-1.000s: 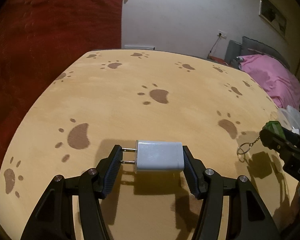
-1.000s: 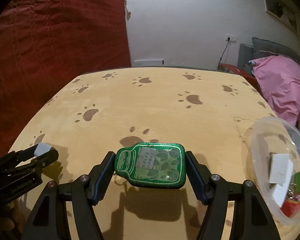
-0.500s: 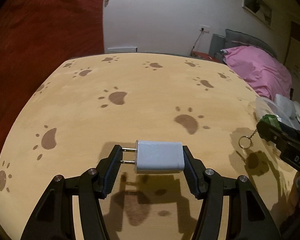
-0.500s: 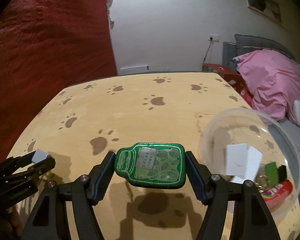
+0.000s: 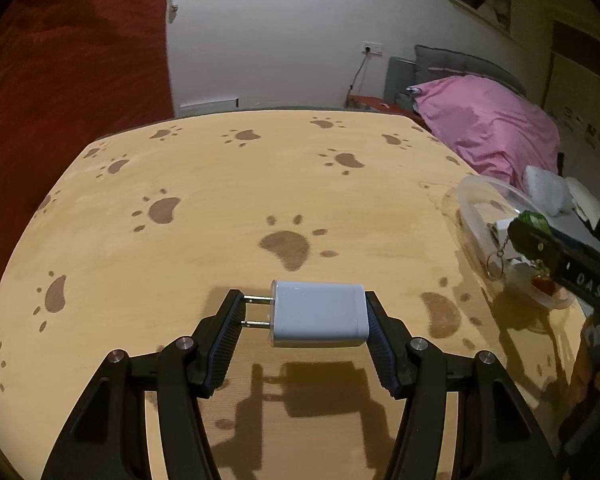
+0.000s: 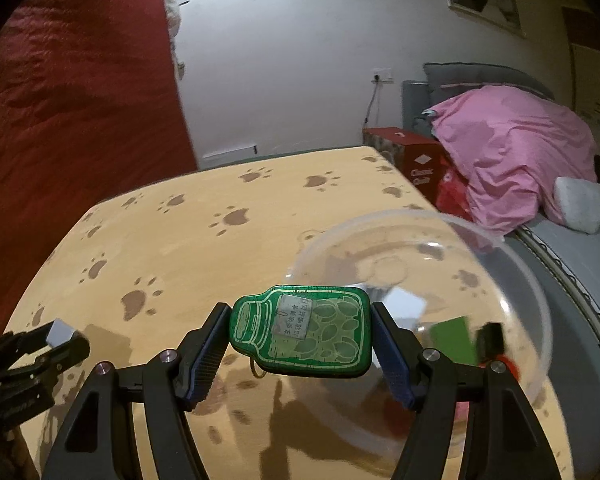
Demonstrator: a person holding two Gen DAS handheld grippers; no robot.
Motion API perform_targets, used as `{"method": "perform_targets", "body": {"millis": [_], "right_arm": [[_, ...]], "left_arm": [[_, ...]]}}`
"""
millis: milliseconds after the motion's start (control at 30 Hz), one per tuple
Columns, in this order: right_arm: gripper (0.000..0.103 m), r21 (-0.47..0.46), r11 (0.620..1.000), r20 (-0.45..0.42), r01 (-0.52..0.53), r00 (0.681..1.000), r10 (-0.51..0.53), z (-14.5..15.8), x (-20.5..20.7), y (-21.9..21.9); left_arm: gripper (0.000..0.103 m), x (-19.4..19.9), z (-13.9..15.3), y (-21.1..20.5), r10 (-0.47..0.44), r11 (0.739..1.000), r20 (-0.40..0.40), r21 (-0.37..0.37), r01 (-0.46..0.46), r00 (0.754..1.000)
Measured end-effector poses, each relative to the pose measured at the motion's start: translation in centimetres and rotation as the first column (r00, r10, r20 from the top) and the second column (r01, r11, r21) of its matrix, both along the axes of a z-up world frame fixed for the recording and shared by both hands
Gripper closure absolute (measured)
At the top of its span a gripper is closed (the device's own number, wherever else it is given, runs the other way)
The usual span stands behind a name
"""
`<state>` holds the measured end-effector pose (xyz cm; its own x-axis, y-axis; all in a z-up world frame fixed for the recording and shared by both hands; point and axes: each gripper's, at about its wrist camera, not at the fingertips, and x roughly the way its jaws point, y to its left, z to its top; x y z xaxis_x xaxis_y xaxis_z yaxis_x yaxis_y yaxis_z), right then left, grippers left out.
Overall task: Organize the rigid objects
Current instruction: 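Lift the green keychain case and carry it over the bowl with the right tool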
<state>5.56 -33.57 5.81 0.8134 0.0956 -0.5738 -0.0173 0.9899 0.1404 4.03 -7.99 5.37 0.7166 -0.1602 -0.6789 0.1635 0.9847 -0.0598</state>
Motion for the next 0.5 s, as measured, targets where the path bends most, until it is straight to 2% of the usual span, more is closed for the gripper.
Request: {"method": "perform_targets", "body": {"millis": [500], "right_arm": [[0.031, 0.011, 0.996, 0.010, 0.087, 0.996, -0.087, 0.0, 0.6, -4.7]], "left_arm": [[0.043, 0.1, 0.6, -3.8, -0.076, 0.997, -0.009, -0.003, 0.076, 0.997]]}}
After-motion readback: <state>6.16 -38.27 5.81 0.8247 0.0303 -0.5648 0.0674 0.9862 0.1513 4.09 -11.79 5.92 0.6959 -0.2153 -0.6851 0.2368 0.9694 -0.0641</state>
